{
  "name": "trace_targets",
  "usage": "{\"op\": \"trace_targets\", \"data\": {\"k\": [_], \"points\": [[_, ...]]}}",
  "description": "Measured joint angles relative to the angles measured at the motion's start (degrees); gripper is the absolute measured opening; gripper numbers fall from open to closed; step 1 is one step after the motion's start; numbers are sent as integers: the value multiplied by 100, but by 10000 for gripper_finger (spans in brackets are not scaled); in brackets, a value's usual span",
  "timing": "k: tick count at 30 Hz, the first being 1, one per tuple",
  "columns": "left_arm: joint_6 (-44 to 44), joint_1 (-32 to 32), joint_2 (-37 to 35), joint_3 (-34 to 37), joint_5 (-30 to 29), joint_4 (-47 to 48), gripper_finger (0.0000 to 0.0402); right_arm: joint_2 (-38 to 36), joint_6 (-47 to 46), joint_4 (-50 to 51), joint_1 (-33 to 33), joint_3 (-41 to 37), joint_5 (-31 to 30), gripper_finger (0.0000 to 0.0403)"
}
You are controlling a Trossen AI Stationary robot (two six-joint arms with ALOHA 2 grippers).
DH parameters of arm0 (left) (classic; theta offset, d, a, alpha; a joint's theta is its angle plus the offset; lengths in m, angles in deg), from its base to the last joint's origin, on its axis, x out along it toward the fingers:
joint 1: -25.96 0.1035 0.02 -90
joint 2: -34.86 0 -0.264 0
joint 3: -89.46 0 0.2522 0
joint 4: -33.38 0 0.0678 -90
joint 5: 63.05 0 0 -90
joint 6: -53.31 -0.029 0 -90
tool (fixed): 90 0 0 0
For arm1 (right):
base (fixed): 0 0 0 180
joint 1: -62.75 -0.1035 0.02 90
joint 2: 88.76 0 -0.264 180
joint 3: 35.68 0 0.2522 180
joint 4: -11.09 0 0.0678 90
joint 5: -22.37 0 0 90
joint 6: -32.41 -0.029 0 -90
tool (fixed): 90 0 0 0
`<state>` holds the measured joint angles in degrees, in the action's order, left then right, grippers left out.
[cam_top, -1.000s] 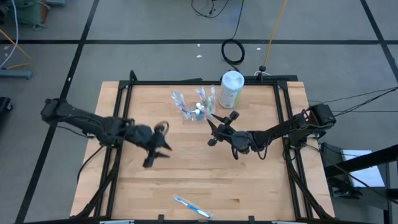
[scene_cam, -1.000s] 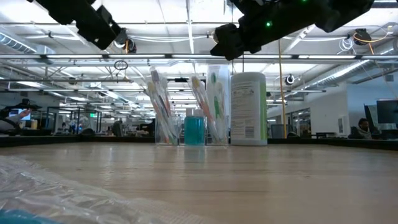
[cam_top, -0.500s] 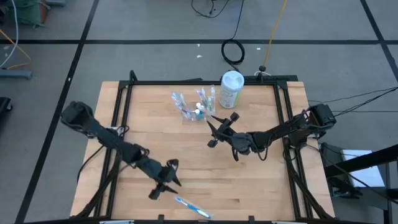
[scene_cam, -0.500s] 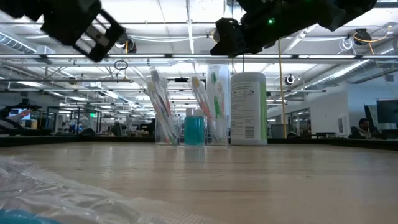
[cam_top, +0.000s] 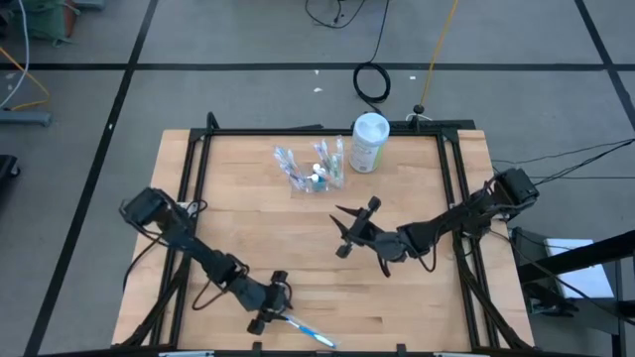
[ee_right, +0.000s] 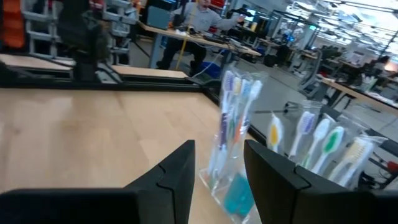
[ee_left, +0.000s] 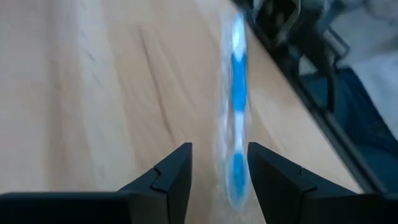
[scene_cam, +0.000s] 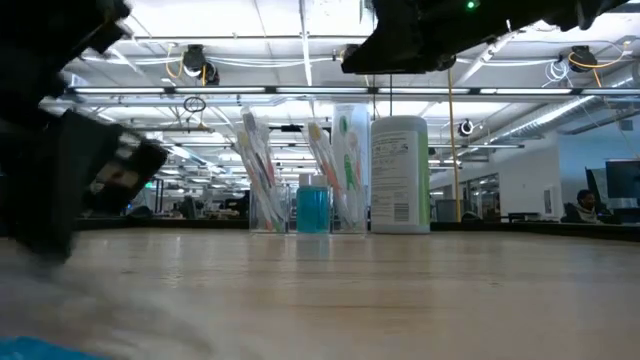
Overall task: Pick & Place toothbrushing station
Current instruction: Put the blue toothbrush into the left compartment of the transparent organizer
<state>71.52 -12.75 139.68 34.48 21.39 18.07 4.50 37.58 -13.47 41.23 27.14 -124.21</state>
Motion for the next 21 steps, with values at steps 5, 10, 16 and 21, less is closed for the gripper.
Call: {"op": "trace_targets", "data": {"k": [5,10,16,21], "points": [[193,-90,344,-4,240,-119,161,0,82,-1,-133,0,1,130],[154,-64,447,-13,257,-128,161,0,289,-34,-101,0,-9,130],[148,-47,451,-13,271,-28,134,0,299,-42,-68,0,-9,130],[136,-9,456,-11,255,-7,72,0,299,-44,-68,0,-7,130]]}}
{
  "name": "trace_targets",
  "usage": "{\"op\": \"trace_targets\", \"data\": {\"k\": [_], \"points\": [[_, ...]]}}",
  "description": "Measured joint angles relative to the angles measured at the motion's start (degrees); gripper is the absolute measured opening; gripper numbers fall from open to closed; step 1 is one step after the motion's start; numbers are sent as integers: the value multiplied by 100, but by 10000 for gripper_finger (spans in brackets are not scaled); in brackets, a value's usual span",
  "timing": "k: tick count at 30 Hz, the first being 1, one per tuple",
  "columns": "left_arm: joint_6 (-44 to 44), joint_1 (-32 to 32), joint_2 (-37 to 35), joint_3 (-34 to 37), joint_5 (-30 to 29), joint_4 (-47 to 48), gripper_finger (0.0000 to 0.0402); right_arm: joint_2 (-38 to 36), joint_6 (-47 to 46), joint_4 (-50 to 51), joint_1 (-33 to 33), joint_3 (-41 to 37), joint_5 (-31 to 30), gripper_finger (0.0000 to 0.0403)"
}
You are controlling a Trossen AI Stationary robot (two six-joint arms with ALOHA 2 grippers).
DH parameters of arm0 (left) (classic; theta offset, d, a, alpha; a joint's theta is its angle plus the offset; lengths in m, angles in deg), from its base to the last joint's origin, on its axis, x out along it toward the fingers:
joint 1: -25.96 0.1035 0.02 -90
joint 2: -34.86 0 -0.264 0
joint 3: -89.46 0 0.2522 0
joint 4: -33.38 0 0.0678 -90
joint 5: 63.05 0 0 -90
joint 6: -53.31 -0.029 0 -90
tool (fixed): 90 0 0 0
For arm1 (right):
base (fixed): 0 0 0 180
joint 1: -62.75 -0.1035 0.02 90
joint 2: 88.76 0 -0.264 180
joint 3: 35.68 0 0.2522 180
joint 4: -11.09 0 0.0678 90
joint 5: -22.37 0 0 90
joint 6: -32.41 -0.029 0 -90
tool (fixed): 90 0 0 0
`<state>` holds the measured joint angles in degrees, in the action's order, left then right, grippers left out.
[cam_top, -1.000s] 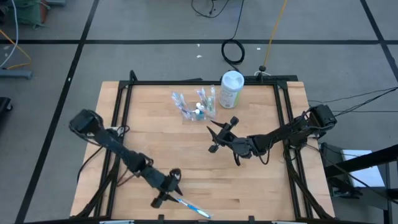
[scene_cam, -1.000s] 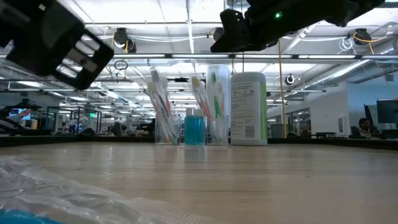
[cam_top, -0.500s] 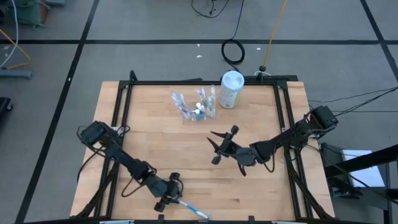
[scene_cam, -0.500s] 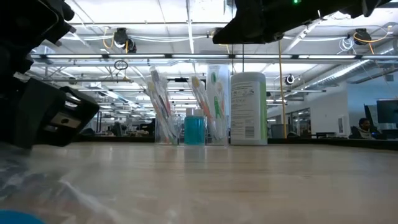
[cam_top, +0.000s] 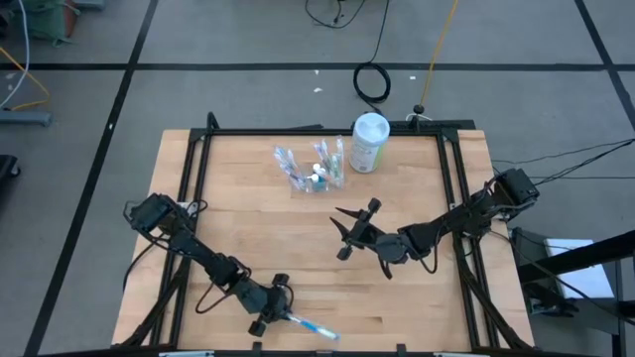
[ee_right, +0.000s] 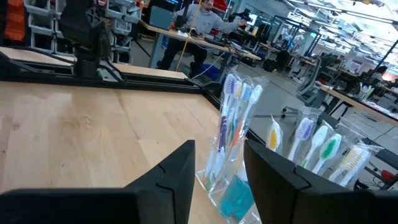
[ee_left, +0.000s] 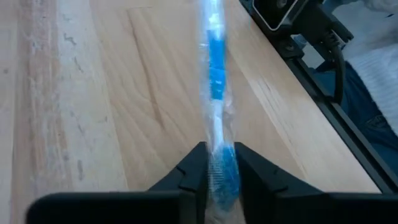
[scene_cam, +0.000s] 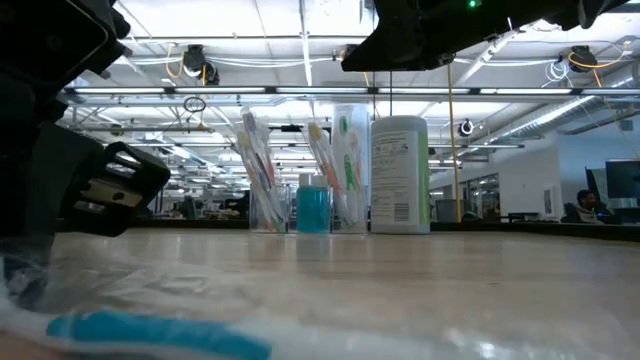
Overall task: Pick & Place toothbrushing station
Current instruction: Put the blue toothbrush into the left compartment of the transparent organizer
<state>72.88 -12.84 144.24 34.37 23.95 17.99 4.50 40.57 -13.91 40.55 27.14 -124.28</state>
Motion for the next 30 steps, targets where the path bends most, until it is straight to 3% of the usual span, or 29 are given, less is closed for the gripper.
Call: {"op": "trace_targets", "data": {"k": [4,8,14,22,27,30], "points": [[-190,86,-69,2,42,44,37,0,0,-1,19,0,495,130],[-550,230,-424,17,41,438,29,0,0,0,114,0,1974,130],[-1279,517,-1646,20,-252,1968,39,0,-632,-13,472,0,4105,130],[-2596,980,-3048,17,-908,3144,25,0,-1675,235,1310,0,4346,130],[-3231,1302,-3329,17,-1012,3869,33,0,-1500,223,1622,0,5101,130],[-4139,1501,-3324,17,-1270,4252,35,0,-1497,186,1699,56,5383,130]]}}
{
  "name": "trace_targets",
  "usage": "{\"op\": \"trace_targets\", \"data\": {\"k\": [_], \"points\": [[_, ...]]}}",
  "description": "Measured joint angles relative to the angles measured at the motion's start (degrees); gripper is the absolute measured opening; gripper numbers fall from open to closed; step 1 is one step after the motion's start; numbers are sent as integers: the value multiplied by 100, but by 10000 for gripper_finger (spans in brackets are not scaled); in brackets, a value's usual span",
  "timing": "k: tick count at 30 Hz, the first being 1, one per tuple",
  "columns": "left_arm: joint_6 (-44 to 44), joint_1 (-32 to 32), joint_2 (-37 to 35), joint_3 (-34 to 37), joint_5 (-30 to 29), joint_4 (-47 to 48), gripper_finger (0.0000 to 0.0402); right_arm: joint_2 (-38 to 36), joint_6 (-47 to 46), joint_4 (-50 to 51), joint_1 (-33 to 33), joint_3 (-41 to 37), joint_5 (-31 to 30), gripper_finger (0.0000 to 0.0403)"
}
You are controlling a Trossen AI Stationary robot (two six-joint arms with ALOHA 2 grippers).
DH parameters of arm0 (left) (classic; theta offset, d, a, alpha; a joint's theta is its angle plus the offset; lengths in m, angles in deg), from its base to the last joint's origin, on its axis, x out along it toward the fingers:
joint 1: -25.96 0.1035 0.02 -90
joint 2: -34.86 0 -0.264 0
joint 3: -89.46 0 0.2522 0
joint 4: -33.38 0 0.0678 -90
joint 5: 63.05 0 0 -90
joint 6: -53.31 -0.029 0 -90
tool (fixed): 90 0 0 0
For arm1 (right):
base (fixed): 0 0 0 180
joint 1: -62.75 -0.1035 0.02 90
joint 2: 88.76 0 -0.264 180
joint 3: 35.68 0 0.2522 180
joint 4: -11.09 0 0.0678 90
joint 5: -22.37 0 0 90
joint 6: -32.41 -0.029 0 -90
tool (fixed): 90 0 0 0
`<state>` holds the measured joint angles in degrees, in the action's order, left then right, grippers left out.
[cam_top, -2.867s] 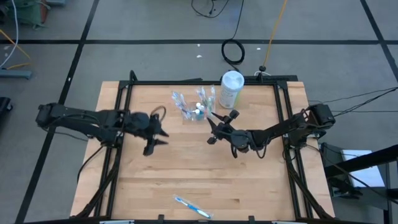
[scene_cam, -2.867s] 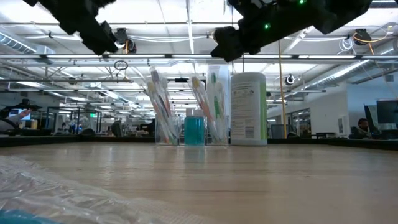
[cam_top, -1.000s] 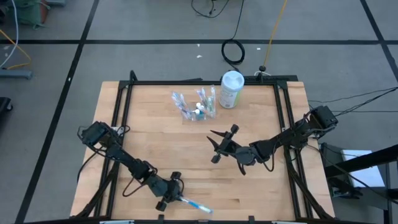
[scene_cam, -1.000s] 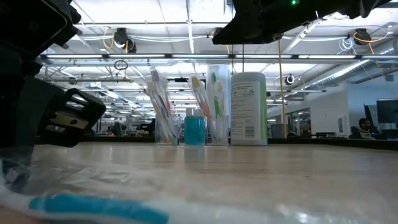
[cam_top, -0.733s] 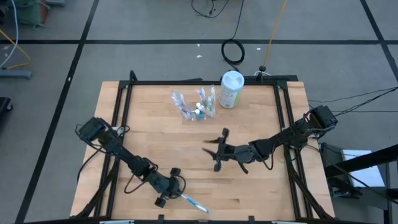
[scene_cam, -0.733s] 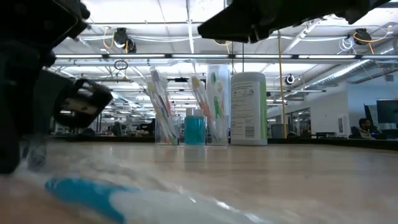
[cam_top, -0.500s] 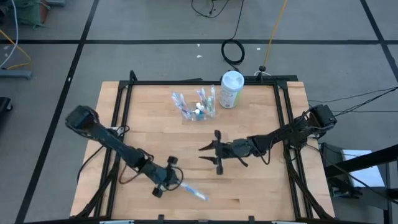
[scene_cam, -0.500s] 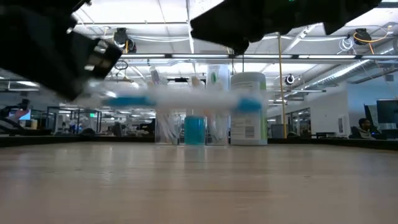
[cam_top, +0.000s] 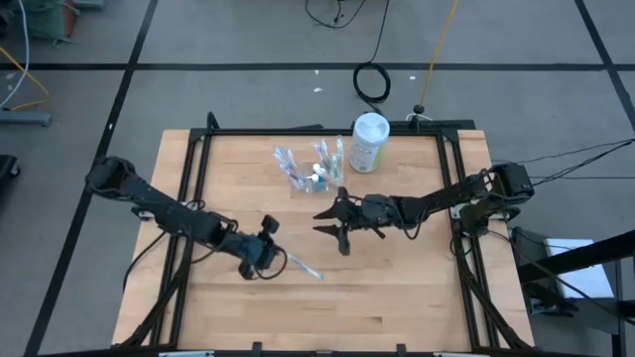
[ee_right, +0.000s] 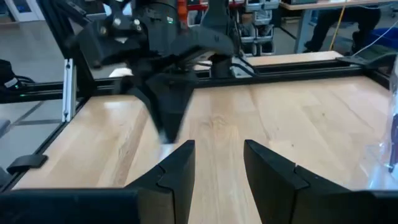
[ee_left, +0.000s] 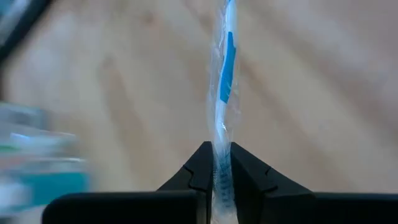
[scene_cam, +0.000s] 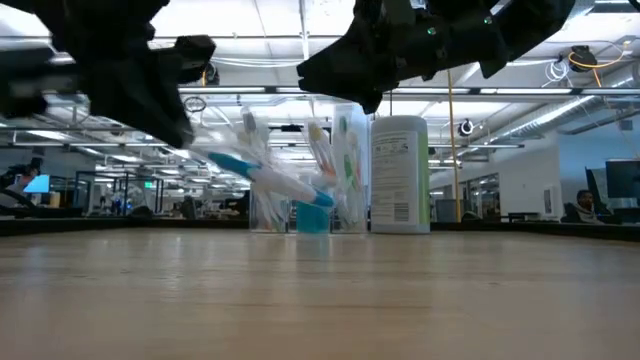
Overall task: Pick & Place toothbrushing station
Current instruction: Put the blue toothbrush into the left compartment of the transparent organizer
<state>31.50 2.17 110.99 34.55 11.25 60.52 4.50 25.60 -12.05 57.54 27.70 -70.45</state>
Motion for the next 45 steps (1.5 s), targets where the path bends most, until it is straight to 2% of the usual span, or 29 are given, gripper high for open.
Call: {"op": "trace_targets", "data": {"k": [6,10,15,17,22,32,37,41,45], "points": [[-2780,343,20,-4,-598,-29,36,0,142,200,8,58,14,130],[-4347,419,18,-4,-937,-254,36,4,-231,505,104,58,5,130],[-5281,428,63,-7,-1539,-977,37,240,-831,412,229,56,4,130],[-5500,462,72,-13,-1569,-1162,37,384,-891,112,259,57,87,130],[-5764,548,79,-11,-1583,-1152,37,707,-1099,-528,331,78,756,130],[-6066,586,79,-9,-1579,-1353,37,1379,-1243,-113,410,833,1050,130],[-6049,573,79,-9,-1582,-1363,37,1434,-1015,-22,417,890,1052,128],[-5931,573,79,-9,-1582,-1362,37,1424,-894,29,431,895,1062,108],[-5687,573,79,-9,-1580,-1367,37,1403,-837,18,474,895,1240,64]]}}
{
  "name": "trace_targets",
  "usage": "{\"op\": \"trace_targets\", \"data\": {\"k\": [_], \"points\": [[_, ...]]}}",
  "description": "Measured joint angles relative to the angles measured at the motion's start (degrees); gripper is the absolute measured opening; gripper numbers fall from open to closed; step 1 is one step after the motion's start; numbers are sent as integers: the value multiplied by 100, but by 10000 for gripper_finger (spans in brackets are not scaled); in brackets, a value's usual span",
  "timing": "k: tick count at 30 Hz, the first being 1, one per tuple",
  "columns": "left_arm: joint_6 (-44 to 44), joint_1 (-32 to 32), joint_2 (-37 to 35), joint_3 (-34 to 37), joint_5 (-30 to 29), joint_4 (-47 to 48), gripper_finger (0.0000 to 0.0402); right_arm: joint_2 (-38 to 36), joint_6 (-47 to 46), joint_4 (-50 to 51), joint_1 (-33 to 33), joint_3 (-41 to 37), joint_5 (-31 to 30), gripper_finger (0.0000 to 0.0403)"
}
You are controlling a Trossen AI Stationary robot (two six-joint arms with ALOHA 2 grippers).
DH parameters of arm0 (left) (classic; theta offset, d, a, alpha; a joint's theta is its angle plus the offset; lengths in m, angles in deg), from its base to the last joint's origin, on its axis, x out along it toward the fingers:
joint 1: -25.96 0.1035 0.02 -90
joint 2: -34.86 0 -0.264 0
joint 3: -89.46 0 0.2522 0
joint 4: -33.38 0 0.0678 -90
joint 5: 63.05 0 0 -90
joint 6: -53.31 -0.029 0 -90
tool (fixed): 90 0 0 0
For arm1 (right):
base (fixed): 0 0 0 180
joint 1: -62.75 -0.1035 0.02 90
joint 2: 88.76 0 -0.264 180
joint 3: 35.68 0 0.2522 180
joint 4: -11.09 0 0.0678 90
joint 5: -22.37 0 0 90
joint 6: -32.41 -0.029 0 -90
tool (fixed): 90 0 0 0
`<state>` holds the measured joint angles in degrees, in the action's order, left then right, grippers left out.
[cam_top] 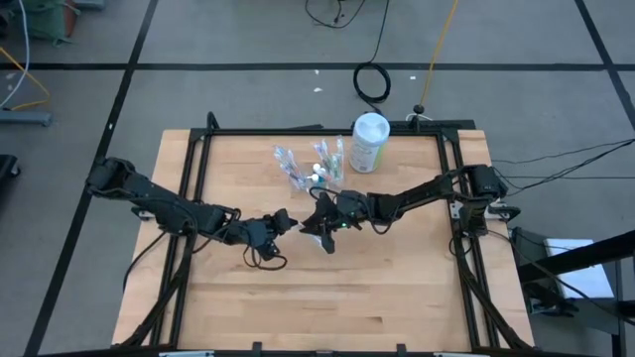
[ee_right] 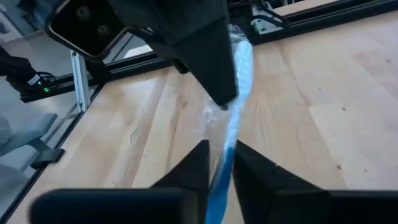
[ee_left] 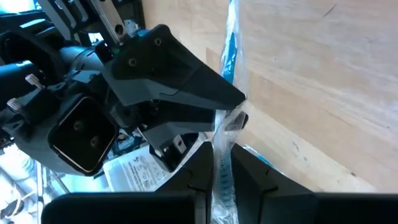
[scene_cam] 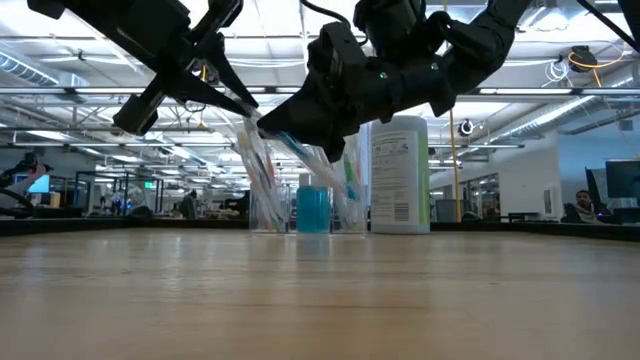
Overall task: Pick & Place toothbrushing station
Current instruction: Put the blue toothbrush into the left compartment of the transparent organizer
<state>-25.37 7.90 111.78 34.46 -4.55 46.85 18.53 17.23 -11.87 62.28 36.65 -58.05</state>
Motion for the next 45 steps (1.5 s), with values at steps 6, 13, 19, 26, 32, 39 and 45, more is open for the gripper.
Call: {"op": "trace_targets", "data": {"k": [6,13,19,26,32,39,45], "points": [[157,-4,0,0,17,5,37,0,-4,8,57,0,103,16],[582,-12,0,0,43,4,37,0,118,15,57,0,121,28],[1100,-11,0,0,62,7,37,0,209,89,57,0,119,15],[1874,-11,4,0,121,58,37,-2,288,155,54,4,114,19],[2147,-11,4,0,118,66,44,-2,288,160,82,4,110,18],[2550,-19,0,0,85,148,121,0,302,242,152,-7,113,19],[3310,-391,0,-80,-767,-15,191,0,299,385,158,-7,108,19]]}}
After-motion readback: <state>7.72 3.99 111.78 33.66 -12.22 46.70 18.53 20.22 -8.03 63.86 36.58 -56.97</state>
